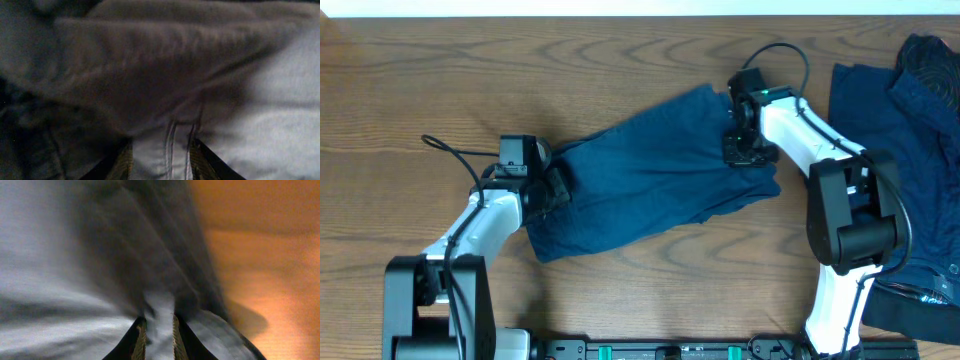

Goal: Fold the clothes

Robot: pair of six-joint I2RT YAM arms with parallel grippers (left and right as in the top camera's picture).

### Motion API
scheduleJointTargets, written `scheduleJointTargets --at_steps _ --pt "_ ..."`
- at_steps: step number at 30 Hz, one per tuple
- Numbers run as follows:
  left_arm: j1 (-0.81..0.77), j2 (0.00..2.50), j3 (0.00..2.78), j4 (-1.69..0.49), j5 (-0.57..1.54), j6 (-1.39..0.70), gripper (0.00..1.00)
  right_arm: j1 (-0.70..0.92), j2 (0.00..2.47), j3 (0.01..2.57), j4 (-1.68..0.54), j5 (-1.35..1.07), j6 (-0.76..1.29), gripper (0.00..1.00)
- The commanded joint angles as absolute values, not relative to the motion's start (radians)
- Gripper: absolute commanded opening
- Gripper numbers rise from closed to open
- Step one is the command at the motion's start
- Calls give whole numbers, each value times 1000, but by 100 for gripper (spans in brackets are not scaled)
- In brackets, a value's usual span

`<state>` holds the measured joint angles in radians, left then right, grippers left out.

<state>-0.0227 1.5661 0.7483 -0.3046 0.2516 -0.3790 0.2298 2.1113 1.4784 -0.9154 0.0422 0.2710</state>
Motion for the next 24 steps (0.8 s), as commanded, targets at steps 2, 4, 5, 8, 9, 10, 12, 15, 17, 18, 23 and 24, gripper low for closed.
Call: scheduleJointTargets --at_steps 2,4,5,8,9,10,12,15,17,18,23,24 --pt "-12 1418 783 -349 231 -326 47 202 2049 1504 -950 113 299 18" --pt "-2 1346 783 -371 207 -326 65 204 2000 1519 -958 102 297 18" --pt "6 1315 783 -388 201 -326 69 207 1974 1522 -956 84 282 19" --pt "33 1253 783 -467 190 -328 69 226 1901 1523 -944 -24 204 21" --pt "42 1246 783 -498 189 -339 70 237 1884 1523 -944 -71 177 22" --pt "52 1246 782 -530 189 -359 70 248 1877 1523 -945 -107 157 23" --pt "73 1256 768 -583 189 -407 73 278 1874 1523 -955 -159 133 22" --pt "97 1292 733 -601 190 -473 81 339 1887 1515 -968 -166 132 23" --pt "106 1331 715 -597 190 -497 88 384 1897 1505 -966 -166 133 24" --pt "107 1353 711 -596 191 -506 90 406 1903 1501 -965 -166 132 25" --pt "106 1499 709 -520 268 -482 96 513 1957 1489 -953 -163 142 25" --pt "106 1524 709 -502 290 -472 96 522 1967 1489 -953 -162 147 25"
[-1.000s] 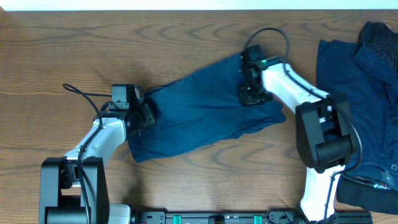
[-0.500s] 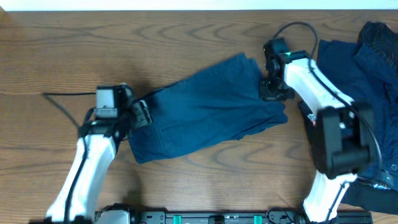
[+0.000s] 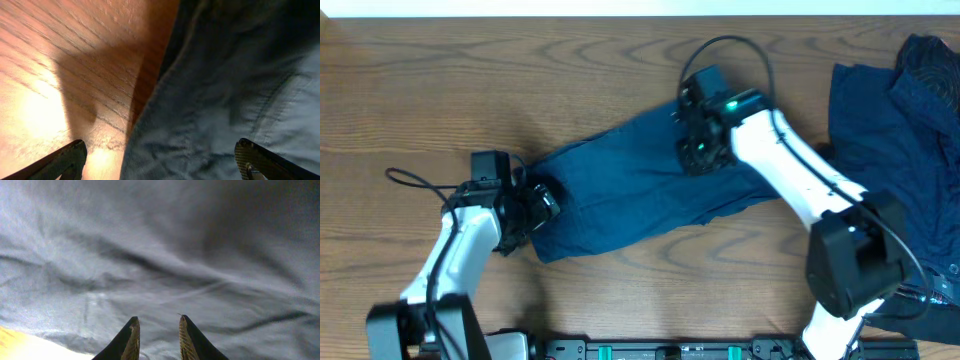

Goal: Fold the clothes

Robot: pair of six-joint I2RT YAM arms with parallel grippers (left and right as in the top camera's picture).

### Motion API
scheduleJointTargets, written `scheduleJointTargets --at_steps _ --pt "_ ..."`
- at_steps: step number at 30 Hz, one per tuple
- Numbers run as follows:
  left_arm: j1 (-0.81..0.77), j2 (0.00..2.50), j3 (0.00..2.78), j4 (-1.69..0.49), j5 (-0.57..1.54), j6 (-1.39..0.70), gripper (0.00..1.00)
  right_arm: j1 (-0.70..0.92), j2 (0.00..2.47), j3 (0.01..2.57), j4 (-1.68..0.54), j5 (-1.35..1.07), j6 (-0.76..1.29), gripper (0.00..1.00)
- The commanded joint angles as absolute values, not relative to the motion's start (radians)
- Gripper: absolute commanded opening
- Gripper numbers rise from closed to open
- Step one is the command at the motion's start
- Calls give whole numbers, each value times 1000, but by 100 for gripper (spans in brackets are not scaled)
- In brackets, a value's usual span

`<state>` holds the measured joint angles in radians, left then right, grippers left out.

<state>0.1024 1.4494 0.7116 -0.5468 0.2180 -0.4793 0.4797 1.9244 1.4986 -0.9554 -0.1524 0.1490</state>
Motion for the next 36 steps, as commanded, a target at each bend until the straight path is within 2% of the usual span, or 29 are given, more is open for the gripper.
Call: scheduleJointTargets --at_steps 1,6,8,11,12,16,20,27,36 --pt "106 1549 709 -482 313 -472 96 532 1983 1489 -953 -162 159 25" --pt "105 1656 709 -396 453 -464 95 555 2057 1489 -955 -170 179 24" --pt "105 1683 709 -368 505 -435 86 558 2085 1489 -955 -193 179 24" --pt "105 1697 710 -347 551 -393 63 559 2123 1489 -959 -233 179 24" --pt "105 1693 710 -349 551 -374 45 559 2147 1489 -962 -268 178 24" --pt "111 1671 714 -353 550 -347 6 560 2175 1489 -962 -297 179 24" --pt "147 1585 773 -419 540 -348 6 565 2181 1489 -958 -297 179 24" --pt "165 1438 957 -659 509 -348 5 599 2181 1489 -914 -363 184 21" --pt "93 1349 1123 -796 517 -370 6 725 2183 1489 -738 -414 268 24"
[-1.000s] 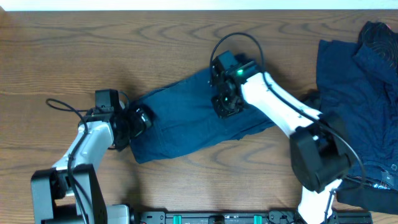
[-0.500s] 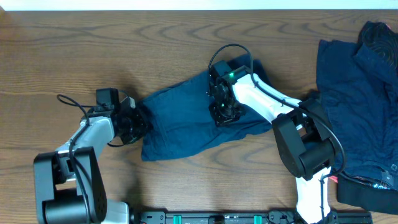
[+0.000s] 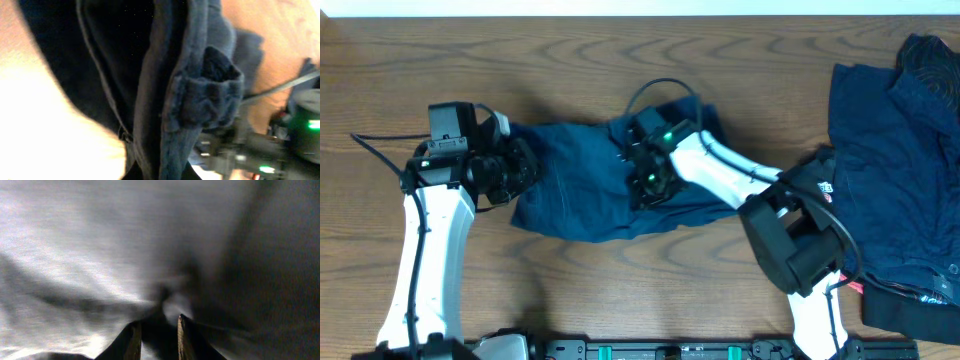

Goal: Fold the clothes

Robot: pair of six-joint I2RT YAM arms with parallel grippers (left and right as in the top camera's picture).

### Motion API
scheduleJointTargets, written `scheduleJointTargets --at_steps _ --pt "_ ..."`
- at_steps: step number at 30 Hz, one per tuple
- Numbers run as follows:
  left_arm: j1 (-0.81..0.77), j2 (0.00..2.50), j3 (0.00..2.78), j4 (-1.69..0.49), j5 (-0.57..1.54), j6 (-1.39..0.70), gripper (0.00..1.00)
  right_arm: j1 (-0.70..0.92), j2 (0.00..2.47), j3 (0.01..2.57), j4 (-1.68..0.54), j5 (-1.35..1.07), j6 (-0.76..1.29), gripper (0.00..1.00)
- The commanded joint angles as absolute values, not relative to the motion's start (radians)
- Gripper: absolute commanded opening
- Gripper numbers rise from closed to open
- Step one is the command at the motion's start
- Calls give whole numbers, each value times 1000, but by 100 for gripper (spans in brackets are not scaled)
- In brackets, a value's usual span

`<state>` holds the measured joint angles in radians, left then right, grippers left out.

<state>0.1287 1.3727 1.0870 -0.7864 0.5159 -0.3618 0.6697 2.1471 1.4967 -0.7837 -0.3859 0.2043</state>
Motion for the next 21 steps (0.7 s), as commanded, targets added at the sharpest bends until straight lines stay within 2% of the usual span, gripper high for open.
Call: scheduleJointTargets --at_steps 1,5,10,14,21 --pt "78 1343 1126 -795 517 -372 6 739 2183 1489 -710 -420 281 25" --pt "36 1337 1141 -787 516 -371 6 790 2183 1489 -606 -422 319 24" --pt "27 1337 1148 -777 509 -371 6 834 2182 1491 -490 -380 318 30" --pt "28 1337 1154 -772 489 -340 6 816 2164 1506 -530 -300 305 30" --pt "28 1337 1252 -777 305 -288 6 695 2056 1525 -620 -260 218 34"
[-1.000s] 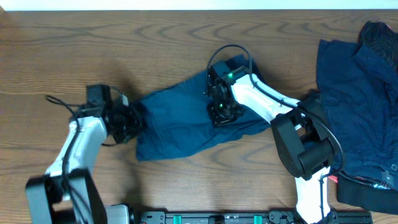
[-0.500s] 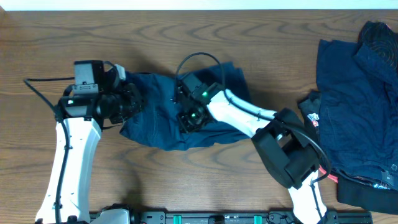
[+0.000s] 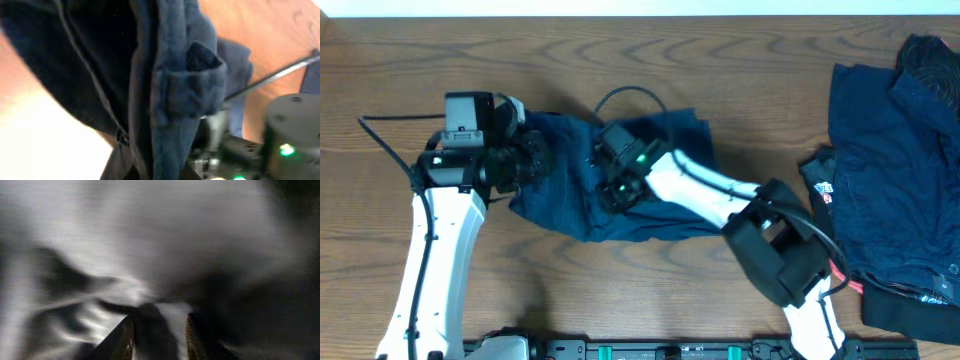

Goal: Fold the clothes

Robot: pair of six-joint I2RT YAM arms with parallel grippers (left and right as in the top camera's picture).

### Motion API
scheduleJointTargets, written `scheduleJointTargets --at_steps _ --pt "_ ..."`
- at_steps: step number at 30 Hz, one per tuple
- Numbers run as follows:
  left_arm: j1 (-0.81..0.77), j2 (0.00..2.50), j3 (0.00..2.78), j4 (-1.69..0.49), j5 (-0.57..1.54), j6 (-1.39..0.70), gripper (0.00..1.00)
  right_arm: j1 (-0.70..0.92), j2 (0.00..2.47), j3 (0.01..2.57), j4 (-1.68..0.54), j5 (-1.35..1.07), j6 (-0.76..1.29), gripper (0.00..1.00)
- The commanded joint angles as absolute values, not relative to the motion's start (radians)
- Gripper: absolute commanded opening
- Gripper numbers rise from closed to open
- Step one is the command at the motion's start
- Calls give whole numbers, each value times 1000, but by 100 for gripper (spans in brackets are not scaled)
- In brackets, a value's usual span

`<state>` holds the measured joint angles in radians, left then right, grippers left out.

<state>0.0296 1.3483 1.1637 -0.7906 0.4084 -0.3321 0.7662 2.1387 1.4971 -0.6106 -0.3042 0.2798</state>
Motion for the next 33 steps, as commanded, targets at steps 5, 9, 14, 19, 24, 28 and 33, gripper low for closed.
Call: scheduleJointTargets --at_steps 5,9,14,19,24,28,33 --pt "27 1337 1309 -764 294 -289 6 653 2056 1523 -654 -328 193 33" --pt "26 1343 1309 -765 300 -290 6 690 2090 1522 -633 -348 194 33" --pt "24 1344 1309 -765 302 -292 6 763 2146 1522 -520 -324 223 35" --pt "14 1344 1309 -764 302 -292 6 816 2185 1522 -406 -310 243 37" --pt "13 1345 1309 -746 302 -305 6 856 2243 1522 -374 -311 270 36" --pt "12 1345 1309 -742 305 -331 6 892 2279 1522 -312 -350 270 36" --pt "9 1345 1306 -744 305 -331 6 916 2260 1524 -304 -340 269 37"
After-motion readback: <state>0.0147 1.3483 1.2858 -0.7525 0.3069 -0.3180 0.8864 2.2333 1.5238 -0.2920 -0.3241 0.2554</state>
